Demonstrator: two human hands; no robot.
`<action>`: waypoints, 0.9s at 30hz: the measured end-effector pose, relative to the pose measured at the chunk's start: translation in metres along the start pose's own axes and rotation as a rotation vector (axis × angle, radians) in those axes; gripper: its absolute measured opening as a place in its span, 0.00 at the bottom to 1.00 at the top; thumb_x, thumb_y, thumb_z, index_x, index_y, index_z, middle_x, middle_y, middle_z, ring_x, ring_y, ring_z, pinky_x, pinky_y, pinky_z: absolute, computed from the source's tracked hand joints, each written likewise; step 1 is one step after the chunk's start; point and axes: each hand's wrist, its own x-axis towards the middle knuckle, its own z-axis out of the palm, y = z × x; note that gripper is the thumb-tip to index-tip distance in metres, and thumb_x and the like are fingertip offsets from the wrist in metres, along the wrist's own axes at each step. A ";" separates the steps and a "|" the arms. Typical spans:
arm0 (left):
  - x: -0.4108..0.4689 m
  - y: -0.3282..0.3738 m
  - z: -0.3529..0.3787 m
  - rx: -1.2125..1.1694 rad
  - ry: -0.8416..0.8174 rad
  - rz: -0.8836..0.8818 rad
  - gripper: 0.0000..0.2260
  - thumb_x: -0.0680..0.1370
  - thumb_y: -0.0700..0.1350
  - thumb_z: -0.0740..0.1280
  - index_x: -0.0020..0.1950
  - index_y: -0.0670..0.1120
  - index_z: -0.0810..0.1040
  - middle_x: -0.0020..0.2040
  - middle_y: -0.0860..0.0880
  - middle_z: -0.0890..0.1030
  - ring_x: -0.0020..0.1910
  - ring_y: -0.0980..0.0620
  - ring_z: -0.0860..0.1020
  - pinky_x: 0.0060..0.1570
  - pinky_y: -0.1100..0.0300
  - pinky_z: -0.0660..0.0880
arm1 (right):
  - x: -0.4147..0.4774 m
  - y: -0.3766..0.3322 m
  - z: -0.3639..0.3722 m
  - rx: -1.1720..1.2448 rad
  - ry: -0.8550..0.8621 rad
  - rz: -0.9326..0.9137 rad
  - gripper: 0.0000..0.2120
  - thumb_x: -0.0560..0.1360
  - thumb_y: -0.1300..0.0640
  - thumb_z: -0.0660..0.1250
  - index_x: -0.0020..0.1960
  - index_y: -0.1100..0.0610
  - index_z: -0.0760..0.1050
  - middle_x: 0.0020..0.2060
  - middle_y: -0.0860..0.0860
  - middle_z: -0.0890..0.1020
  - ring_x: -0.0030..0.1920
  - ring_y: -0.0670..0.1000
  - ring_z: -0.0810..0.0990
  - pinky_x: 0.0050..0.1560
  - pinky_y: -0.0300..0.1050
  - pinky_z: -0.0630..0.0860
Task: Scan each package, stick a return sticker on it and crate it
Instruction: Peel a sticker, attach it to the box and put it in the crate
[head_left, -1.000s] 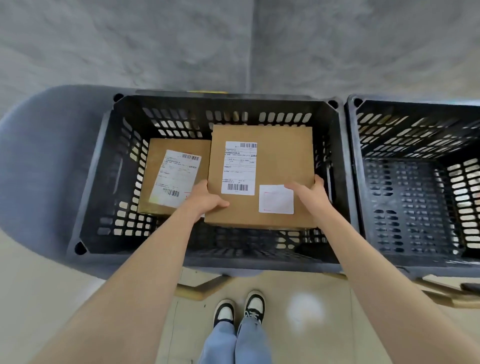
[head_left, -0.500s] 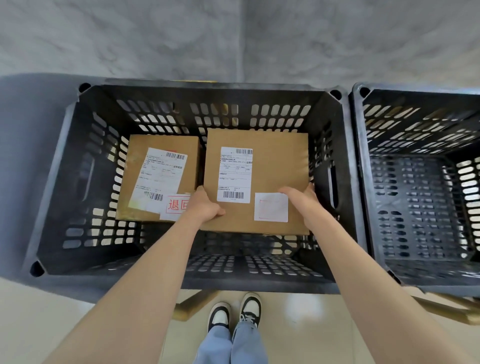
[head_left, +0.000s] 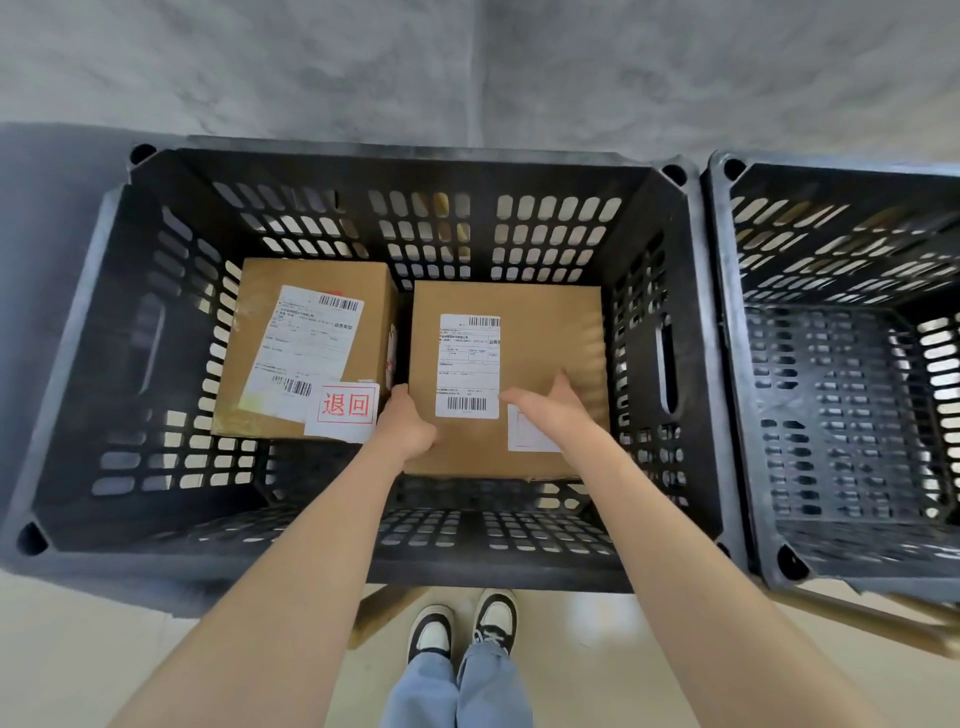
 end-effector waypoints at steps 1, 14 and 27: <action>0.002 -0.002 0.000 -0.010 -0.011 -0.003 0.34 0.73 0.31 0.68 0.75 0.43 0.56 0.65 0.43 0.73 0.63 0.43 0.72 0.62 0.50 0.72 | 0.001 0.000 0.001 -0.003 0.003 -0.003 0.49 0.73 0.46 0.70 0.78 0.53 0.39 0.78 0.50 0.48 0.77 0.55 0.51 0.74 0.55 0.55; -0.018 0.012 -0.008 0.000 -0.067 0.032 0.39 0.74 0.33 0.68 0.78 0.44 0.49 0.73 0.44 0.65 0.71 0.44 0.64 0.67 0.51 0.65 | -0.026 0.005 -0.032 0.093 0.063 -0.004 0.40 0.75 0.50 0.68 0.79 0.53 0.48 0.77 0.52 0.56 0.75 0.56 0.57 0.71 0.52 0.60; -0.164 0.085 -0.074 0.100 -0.060 0.297 0.35 0.73 0.41 0.72 0.76 0.45 0.58 0.74 0.46 0.64 0.72 0.46 0.64 0.68 0.51 0.64 | -0.184 -0.026 -0.065 -0.001 0.156 -0.196 0.37 0.75 0.52 0.69 0.77 0.54 0.53 0.74 0.55 0.62 0.72 0.56 0.63 0.68 0.51 0.64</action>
